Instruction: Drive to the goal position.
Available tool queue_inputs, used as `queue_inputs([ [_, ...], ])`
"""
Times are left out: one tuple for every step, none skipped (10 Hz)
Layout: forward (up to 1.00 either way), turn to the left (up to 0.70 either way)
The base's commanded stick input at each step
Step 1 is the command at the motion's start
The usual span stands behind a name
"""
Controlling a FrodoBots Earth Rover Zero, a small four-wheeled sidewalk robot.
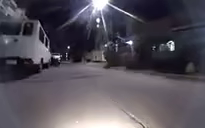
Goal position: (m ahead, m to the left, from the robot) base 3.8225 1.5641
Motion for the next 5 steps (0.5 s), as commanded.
queue_inputs([
  [0.7, 0.05],
  [0.7, 0.05],
  [0.7, 0.05],
  [0.7, 0.05],
  [0.7, 0.05],
])
